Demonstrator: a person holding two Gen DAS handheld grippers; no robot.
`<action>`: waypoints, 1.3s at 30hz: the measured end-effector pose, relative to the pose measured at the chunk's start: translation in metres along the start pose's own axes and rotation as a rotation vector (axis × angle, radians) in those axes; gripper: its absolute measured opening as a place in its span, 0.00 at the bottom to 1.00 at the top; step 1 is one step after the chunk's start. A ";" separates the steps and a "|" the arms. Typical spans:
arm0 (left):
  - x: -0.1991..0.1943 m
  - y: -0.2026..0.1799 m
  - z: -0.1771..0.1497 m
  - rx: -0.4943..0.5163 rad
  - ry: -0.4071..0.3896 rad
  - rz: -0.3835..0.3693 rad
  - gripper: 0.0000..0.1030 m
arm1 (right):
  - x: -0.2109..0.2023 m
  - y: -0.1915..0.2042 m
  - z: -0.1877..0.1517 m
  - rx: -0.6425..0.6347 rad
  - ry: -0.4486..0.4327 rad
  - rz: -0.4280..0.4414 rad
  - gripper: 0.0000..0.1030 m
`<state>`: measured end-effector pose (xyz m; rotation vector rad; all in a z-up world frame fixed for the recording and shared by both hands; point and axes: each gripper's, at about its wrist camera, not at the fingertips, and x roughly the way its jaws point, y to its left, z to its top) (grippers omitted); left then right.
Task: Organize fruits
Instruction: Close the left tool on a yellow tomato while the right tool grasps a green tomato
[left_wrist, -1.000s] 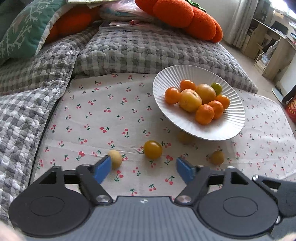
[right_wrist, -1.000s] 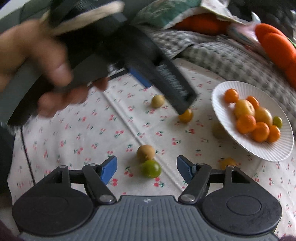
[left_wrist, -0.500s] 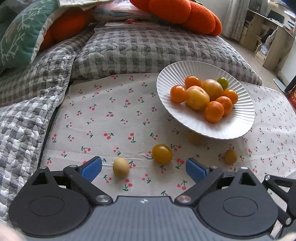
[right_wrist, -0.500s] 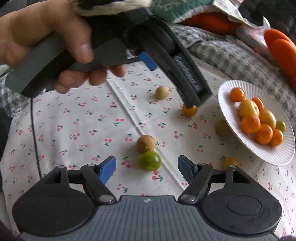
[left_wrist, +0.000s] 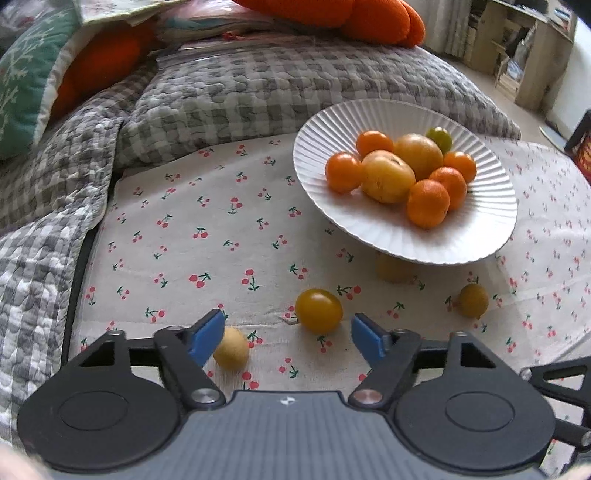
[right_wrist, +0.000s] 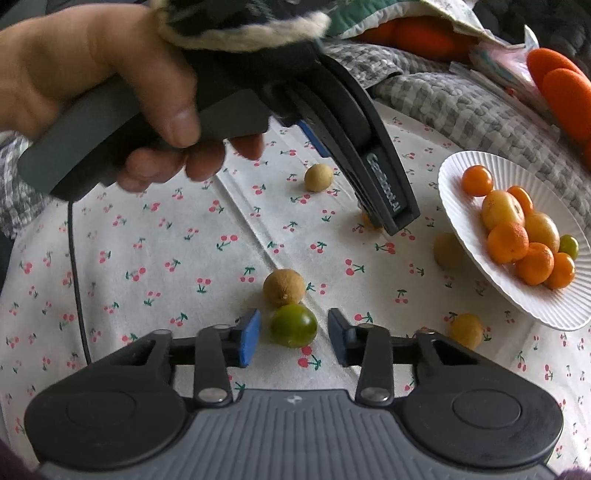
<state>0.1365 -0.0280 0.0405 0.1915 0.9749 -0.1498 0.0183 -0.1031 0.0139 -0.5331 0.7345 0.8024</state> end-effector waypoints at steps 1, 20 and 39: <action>0.002 -0.001 0.000 0.012 0.001 0.000 0.59 | 0.000 0.000 0.000 -0.005 0.001 -0.002 0.26; 0.014 -0.007 0.004 0.132 0.023 -0.029 0.20 | 0.002 -0.004 -0.004 0.018 -0.008 0.011 0.24; -0.015 -0.009 0.009 0.091 -0.027 -0.103 0.20 | -0.011 -0.014 -0.005 0.035 -0.060 -0.016 0.24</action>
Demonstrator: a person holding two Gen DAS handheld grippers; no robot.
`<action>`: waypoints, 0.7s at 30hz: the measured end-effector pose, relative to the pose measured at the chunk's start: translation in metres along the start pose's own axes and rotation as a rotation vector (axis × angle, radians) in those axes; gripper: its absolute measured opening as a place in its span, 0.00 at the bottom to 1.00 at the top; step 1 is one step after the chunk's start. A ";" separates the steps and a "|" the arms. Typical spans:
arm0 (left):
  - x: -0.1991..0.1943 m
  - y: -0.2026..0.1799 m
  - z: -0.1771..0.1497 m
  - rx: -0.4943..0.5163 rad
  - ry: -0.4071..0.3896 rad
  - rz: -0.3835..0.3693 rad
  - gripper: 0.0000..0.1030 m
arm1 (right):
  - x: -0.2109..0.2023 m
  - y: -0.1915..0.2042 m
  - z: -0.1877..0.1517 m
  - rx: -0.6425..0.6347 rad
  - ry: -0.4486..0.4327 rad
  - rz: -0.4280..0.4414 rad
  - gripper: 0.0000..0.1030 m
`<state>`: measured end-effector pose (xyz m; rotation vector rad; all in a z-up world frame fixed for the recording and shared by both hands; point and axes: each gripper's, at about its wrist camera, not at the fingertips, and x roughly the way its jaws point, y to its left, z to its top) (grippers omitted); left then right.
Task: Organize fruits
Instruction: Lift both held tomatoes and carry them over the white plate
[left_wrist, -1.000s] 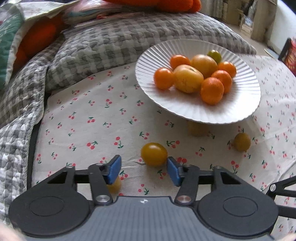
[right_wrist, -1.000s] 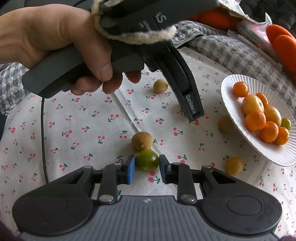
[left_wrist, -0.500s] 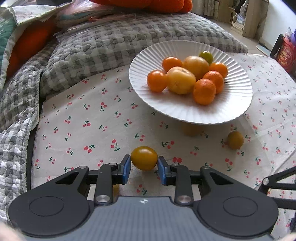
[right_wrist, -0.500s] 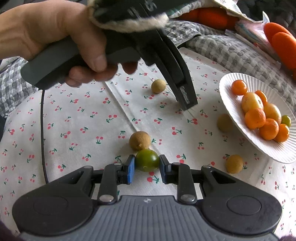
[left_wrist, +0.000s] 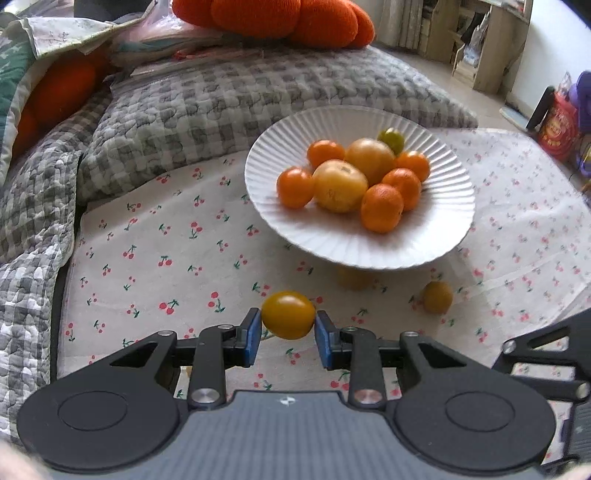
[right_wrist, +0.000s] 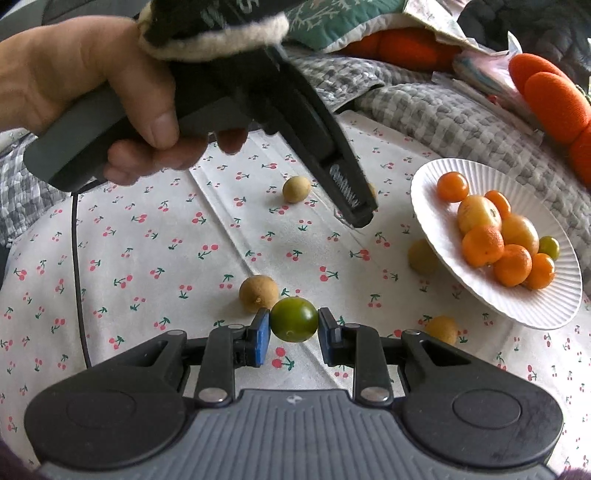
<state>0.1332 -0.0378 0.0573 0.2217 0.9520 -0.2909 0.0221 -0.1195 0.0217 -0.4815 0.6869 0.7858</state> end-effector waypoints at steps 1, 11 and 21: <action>-0.003 0.000 0.001 -0.007 -0.007 -0.002 0.20 | -0.001 0.000 0.000 0.001 -0.003 -0.003 0.24; -0.014 0.003 0.006 -0.049 -0.062 -0.036 0.20 | -0.016 -0.019 0.011 0.047 -0.071 -0.047 0.24; -0.018 -0.005 0.012 -0.059 -0.110 -0.070 0.20 | -0.027 -0.062 0.019 0.212 -0.150 -0.110 0.24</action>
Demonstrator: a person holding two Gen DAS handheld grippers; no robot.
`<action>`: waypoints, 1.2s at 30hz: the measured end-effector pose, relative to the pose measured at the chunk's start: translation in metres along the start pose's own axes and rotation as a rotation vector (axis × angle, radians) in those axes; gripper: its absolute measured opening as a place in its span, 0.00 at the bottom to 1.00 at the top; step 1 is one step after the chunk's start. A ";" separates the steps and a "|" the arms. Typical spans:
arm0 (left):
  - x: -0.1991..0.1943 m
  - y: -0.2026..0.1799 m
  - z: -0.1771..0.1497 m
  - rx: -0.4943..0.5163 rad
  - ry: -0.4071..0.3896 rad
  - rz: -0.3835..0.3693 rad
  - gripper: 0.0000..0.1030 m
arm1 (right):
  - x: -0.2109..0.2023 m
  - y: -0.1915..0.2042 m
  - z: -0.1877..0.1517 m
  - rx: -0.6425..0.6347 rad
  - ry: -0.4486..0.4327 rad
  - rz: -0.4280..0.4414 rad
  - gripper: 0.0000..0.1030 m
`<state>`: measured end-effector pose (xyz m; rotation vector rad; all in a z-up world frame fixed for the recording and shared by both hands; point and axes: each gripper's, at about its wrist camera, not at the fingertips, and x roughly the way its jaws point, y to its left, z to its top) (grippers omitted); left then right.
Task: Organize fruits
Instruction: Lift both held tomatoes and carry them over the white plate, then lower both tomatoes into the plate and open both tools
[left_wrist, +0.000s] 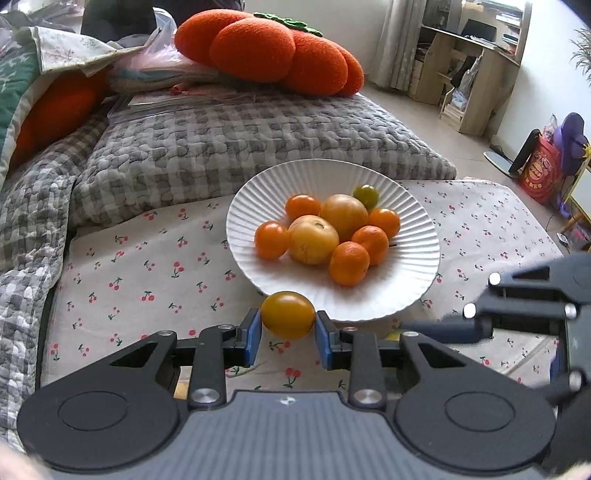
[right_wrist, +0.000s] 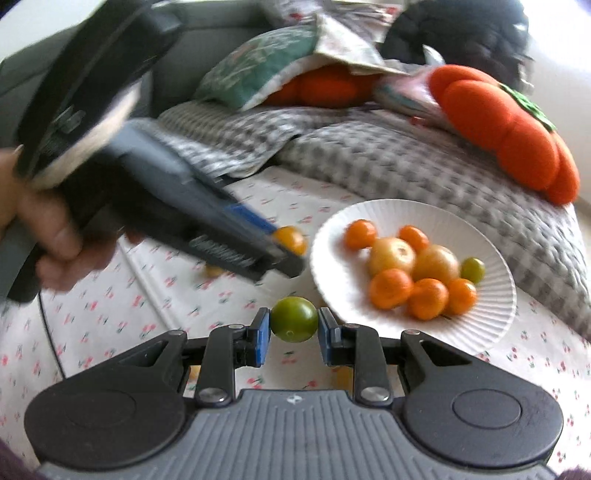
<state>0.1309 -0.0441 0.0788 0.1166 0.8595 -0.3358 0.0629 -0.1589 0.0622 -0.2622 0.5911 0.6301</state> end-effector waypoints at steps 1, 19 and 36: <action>0.001 0.000 0.000 -0.004 0.002 -0.001 0.20 | 0.001 -0.003 0.000 0.013 -0.002 -0.005 0.24; 0.009 0.002 0.042 -0.056 -0.094 0.007 0.20 | 0.003 -0.063 0.021 0.306 -0.088 -0.063 0.24; 0.078 0.019 0.073 -0.170 -0.162 -0.025 0.20 | 0.043 -0.130 0.049 0.494 -0.134 -0.139 0.24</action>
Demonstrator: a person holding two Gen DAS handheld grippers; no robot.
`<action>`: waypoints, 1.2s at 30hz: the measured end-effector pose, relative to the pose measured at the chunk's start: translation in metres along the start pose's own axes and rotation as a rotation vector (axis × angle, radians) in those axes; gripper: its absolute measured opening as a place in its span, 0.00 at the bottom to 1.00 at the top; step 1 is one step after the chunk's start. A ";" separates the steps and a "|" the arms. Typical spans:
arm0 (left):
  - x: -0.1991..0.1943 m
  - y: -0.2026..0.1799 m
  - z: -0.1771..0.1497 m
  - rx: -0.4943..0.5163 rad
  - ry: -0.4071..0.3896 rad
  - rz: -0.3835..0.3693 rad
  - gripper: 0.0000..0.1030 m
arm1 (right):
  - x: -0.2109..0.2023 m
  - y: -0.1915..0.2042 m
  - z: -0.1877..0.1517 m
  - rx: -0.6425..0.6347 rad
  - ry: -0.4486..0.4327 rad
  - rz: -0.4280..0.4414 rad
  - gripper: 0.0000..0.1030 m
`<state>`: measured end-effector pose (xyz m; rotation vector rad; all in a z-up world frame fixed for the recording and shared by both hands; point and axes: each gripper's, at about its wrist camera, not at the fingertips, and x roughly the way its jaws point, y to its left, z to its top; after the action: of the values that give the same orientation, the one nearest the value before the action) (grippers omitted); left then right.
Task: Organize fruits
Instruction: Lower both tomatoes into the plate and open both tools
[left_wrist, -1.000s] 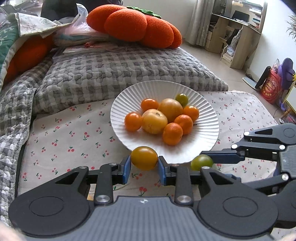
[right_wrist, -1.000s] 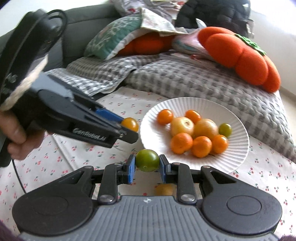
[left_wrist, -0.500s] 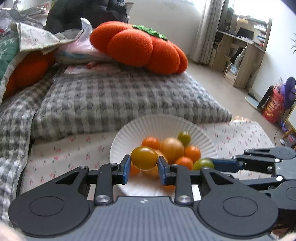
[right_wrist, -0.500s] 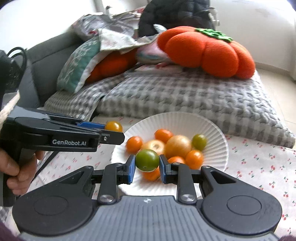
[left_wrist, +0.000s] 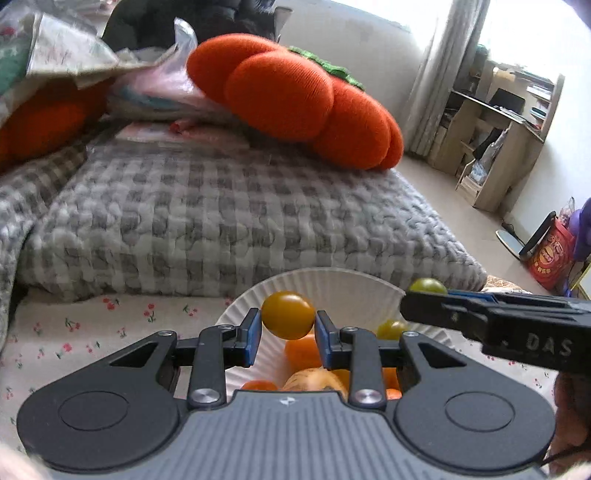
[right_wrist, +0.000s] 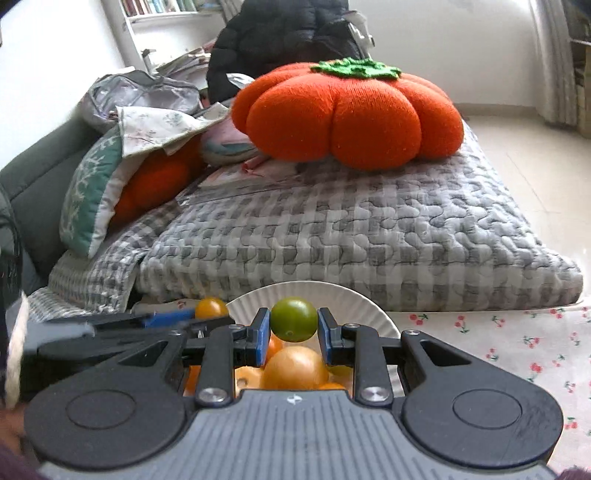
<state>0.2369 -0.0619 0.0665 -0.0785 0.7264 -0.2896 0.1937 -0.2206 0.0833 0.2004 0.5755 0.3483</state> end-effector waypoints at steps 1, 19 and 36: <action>0.002 0.003 -0.001 -0.011 0.006 0.000 0.20 | 0.005 0.001 0.000 -0.002 0.005 -0.005 0.24; 0.011 0.013 -0.013 -0.043 0.064 -0.030 0.21 | 0.042 0.001 -0.006 0.079 0.085 0.004 0.26; -0.015 0.018 0.000 -0.116 0.005 -0.034 0.33 | 0.010 0.008 0.003 0.016 0.026 -0.013 0.33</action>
<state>0.2309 -0.0409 0.0730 -0.1998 0.7473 -0.2802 0.2013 -0.2100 0.0831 0.2074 0.6055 0.3339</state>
